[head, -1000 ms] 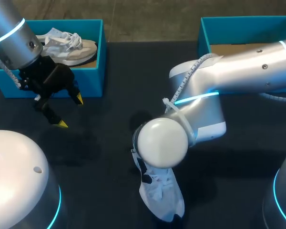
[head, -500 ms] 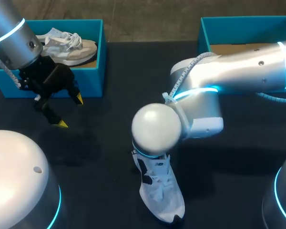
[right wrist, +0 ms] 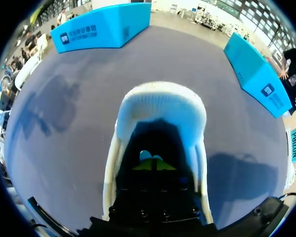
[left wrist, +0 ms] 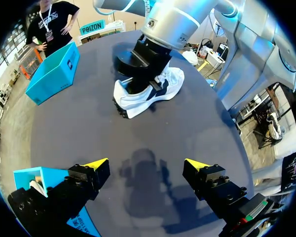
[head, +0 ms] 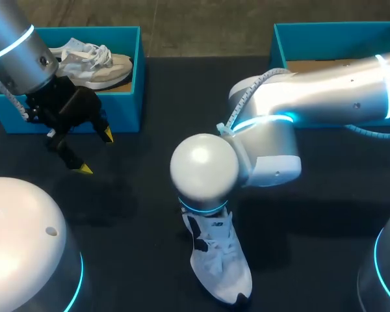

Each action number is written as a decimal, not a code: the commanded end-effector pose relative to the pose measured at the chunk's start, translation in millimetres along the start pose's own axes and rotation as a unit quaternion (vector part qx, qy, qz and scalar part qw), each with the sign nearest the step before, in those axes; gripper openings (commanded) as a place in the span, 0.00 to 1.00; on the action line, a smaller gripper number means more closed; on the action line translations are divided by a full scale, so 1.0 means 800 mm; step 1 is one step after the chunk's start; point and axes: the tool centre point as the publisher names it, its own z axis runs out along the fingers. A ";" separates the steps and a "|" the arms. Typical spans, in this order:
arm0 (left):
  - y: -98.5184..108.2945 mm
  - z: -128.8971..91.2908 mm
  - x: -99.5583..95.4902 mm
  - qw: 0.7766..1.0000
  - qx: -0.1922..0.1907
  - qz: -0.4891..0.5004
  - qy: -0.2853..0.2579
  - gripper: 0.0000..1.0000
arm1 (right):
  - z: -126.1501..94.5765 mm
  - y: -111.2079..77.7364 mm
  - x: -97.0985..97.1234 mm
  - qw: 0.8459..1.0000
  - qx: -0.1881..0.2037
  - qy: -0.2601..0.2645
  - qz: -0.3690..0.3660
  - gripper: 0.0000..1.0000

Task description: Take the shoe out of the shoebox, open the shoe tongue, remove and reinsert the insole, then place the shoe into the shoebox

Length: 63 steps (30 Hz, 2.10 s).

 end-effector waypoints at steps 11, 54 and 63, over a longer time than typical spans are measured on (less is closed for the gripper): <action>0.000 -0.001 0.001 1.000 -0.001 0.000 0.000 1.00 | -0.025 -0.007 0.005 0.998 -0.061 0.016 0.029 0.00; 0.000 -0.001 0.001 1.000 -0.001 0.000 0.000 1.00 | -0.015 0.036 0.008 0.995 -0.090 0.047 -0.001 0.00; 0.000 -0.001 0.001 1.000 -0.001 0.000 0.000 1.00 | 0.013 0.051 0.015 0.994 -0.082 0.064 -0.010 0.00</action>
